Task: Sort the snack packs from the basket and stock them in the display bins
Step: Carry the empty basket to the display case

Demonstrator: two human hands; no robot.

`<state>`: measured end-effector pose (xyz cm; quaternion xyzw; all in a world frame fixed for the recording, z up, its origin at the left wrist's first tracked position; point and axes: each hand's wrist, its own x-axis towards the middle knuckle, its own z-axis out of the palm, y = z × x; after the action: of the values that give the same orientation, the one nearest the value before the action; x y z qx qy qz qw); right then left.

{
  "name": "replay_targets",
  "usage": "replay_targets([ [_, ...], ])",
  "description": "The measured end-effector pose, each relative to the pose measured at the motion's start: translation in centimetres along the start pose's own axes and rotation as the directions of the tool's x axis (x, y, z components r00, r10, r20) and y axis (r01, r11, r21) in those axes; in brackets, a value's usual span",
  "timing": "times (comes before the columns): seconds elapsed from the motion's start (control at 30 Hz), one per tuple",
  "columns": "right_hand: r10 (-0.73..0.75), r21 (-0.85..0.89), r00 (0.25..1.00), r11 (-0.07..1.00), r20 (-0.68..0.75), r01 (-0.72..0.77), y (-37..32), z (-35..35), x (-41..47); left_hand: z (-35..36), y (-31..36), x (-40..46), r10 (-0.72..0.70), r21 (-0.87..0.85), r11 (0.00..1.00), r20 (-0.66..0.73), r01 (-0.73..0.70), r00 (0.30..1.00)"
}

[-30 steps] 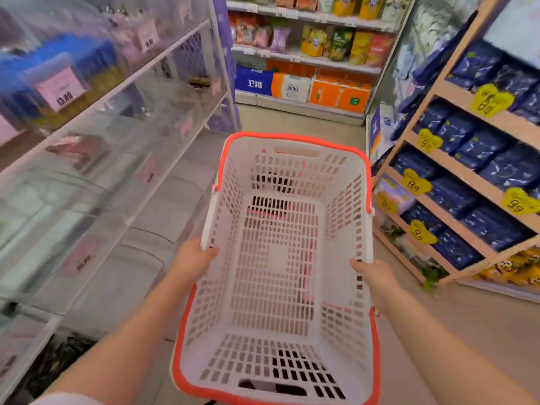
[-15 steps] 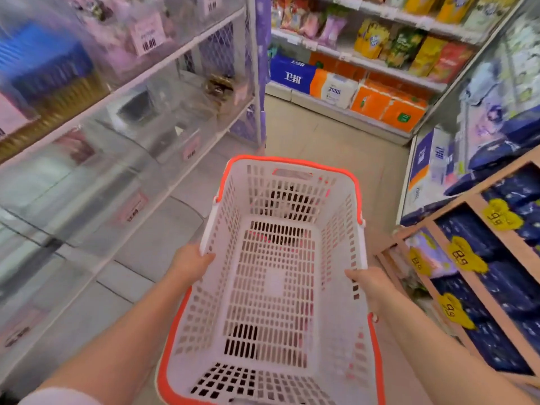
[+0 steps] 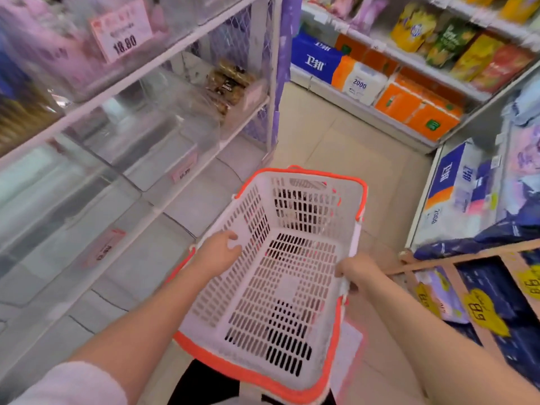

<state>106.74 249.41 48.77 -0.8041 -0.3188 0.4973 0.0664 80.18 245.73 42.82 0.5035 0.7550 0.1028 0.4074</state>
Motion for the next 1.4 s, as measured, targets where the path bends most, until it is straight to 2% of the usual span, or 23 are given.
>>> replay_targets([
  [0.07,0.020,-0.052,0.999,0.998,0.047,-0.017,-0.4,1.1,1.7,1.3,2.6,-0.1,0.101,-0.103,0.991,0.145,-0.086,0.984],
  [0.17,0.044,-0.182,0.989,0.983,0.141,-0.017,-1.0,2.8,4.5,3.7,6.6,-0.8,0.226,-0.143,0.972,0.359,-0.186,0.906],
  [0.27,0.050,-0.343,0.982,0.939,0.183,0.016,-1.3,4.3,7.0,6.7,9.3,-1.8,0.215,-0.131,0.976,0.431,-0.175,0.877],
  [0.4,0.058,-0.503,0.966,0.861,0.252,0.080,0.0,6.1,9.1,10.2,10.1,-3.1,0.032,-0.081,0.997,0.386,0.000,0.922],
  [0.5,0.071,-0.517,0.952,0.851,0.297,0.097,1.8,7.0,9.3,12.7,9.6,-4.9,-0.092,-0.012,0.995,0.247,0.098,0.965],
  [0.6,0.099,-0.513,0.933,0.852,0.346,0.100,3.0,7.5,8.1,14.6,8.5,-6.7,-0.144,0.022,0.990,0.170,0.142,0.975],
  [0.73,0.148,-0.500,0.865,0.856,0.480,0.131,3.4,8.5,4.9,15.0,4.9,-9.0,-0.196,0.045,0.980,0.076,0.193,0.978],
  [0.8,0.092,-0.470,0.824,0.854,0.560,0.224,3.3,9.0,3.5,14.6,1.9,-10.7,-0.228,-0.020,0.973,0.025,0.229,0.973],
  [0.83,-0.014,-0.426,0.801,0.842,0.599,0.333,3.5,9.2,3.2,14.3,0.2,-11.6,-0.224,-0.055,0.973,0.012,0.224,0.975],
  [0.87,-0.173,-0.381,0.762,0.784,0.624,0.490,3.8,9.3,3.1,14.2,-1.5,-12.5,-0.205,-0.074,0.976,0.004,0.205,0.979],
  [0.9,-0.360,-0.366,0.686,0.642,0.632,0.674,4.1,9.4,3.2,14.1,-3.1,-13.4,-0.183,-0.084,0.980,-0.008,0.182,0.983],
  [0.93,-0.526,-0.377,0.557,0.416,0.643,0.827,4.4,9.6,3.5,14.1,-4.4,-14.2,-0.162,-0.093,0.983,-0.035,0.158,0.986],
  [0.97,-0.618,-0.390,0.393,0.149,0.681,0.909,4.5,9.9,3.9,14.3,-5.5,-14.8,-0.143,-0.099,0.986,-0.065,0.137,0.988],
  [1.0,-0.616,-0.391,0.250,-0.103,0.747,0.915,4.6,10.2,4.5,14.7,-6.5,-15.3,-0.127,-0.101,0.988,-0.091,0.118,0.988],
  [1.03,-0.532,-0.381,0.175,-0.305,0.829,0.873,4.6,10.8,5.3,15.2,-7.3,-15.8,-0.122,-0.099,0.989,-0.107,0.112,0.987],
  [1.07,-0.414,-0.354,0.159,-0.453,0.897,0.818,4.4,11.4,6.1,15.8,-8.2,-16.2,-0.128,-0.092,0.989,-0.120,0.118,0.984],
  [1.1,-0.307,-0.319,0.169,-0.550,0.937,0.772,4.3,12.1,6.8,16.4,-9.0,-16.4,-0.142,-0.084,0.988,-0.130,0.132,0.981],
  [1.17,-0.166,-0.267,0.209,-0.649,0.964,0.713,4.0,13.7,8.4,17.5,-10.3,-16.3,-0.171,-0.080,0.984,-0.141,0.161,0.975],
  [1.23,-0.107,-0.257,0.253,-0.676,0.961,0.690,3.7,15.6,10.2,18.4,-11.5,-15.1,-0.173,-0.046,0.985,-0.144,0.168,0.974],
  [1.33,-0.065,-0.269,0.289,-0.602,0.955,0.752,3.4,18.8,13.7,19.3,-13.4,-11.8,-0.168,0.034,0.984,-0.148,0.174,0.975],
  [1.4,-0.090,-0.279,0.274,-0.526,0.958,0.803,3.5,21.5,16.5,20.1,-15.3,-8.7,-0.210,0.083,0.971,-0.140,0.223,0.968],
])
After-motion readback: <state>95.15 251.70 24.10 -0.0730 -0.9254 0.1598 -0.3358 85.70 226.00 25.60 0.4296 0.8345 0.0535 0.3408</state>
